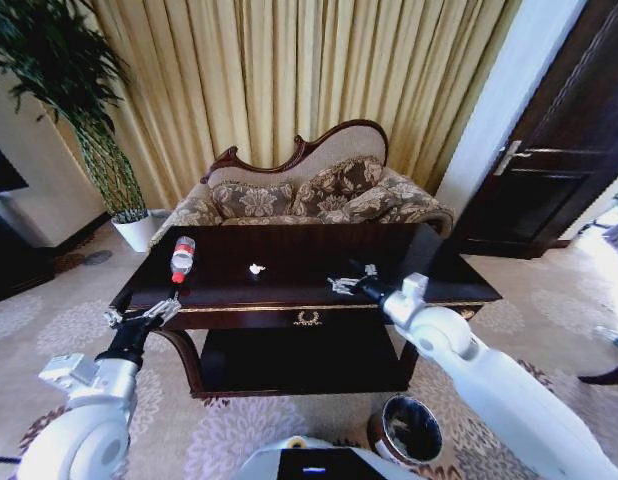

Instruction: Move to the front of the table and place the trash on the table into the trash bin.

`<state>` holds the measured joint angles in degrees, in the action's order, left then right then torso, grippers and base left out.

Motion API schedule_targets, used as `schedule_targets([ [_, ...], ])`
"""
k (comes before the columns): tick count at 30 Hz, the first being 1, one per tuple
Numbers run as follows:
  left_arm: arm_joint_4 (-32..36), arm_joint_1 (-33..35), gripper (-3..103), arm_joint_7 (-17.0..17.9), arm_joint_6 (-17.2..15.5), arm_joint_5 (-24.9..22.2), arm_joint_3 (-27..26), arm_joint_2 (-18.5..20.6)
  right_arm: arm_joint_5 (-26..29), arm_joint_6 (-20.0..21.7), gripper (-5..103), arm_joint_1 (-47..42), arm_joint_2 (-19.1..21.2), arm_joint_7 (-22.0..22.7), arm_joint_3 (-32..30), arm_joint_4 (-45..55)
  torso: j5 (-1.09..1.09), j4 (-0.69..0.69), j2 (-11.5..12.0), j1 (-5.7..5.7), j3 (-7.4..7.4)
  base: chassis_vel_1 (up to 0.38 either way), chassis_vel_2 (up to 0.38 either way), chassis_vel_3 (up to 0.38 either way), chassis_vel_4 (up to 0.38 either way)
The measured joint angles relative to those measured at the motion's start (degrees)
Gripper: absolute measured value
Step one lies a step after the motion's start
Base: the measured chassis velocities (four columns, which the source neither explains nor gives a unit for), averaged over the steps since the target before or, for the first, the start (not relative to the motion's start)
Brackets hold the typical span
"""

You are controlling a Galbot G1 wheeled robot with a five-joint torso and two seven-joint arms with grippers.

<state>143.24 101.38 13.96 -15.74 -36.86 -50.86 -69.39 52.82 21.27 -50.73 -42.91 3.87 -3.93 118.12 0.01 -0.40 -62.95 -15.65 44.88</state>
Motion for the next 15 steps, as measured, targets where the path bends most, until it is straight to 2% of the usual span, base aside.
schedule_targets([
  [3,0.0,0.2,100,0.1,0.0,0.0,-0.1,-0.3,1.1,0.7,100,6.5,-0.7,0.7,6.1,-1.3,-0.02,0.01,0.0,0.0,0.0,0.0,0.0,0.0,0.0],
  [4,0.0,0.2,100,0.1,0.0,0.0,-0.1,-0.3,1.1,0.7,100,6.5,-0.7,0.7,6.1,-1.3,-0.02,0.01,0.0,0.0,0.0,0.0,0.0,0.0,0.0],
  [6,0.0,0.6,100,0.2,0.0,0.0,-0.4,-0.5,1.2,0.8,100,11.5,-1.5,0.7,11.3,-2.3,-0.03,0.0,0.0,0.0,0.0,0.0,0.0,0.0,0.0],
  [7,0.0,0.6,100,0.2,0.0,0.0,-0.4,-0.5,1.2,0.8,100,11.5,-1.5,0.7,11.3,-2.3,-0.03,0.0,0.0,0.0,0.0,0.0,0.0,0.0,0.0],
  [11,0.0,1.1,100,0.2,0.0,0.0,-0.9,-0.6,1.6,1.4,100,20.3,-3.8,0.8,21.0,-4.9,-0.03,0.0,0.0,0.0,0.0,0.0,0.0,0.0,0.0],
  [15,0.0,1.2,100,0.3,0.0,-0.1,-1.1,-0.6,2.1,2.0,100,22.9,-5.0,1.1,23.2,-5.8,-0.02,0.0,0.0,0.0,0.0,0.0,0.0,0.0,0.0],
])
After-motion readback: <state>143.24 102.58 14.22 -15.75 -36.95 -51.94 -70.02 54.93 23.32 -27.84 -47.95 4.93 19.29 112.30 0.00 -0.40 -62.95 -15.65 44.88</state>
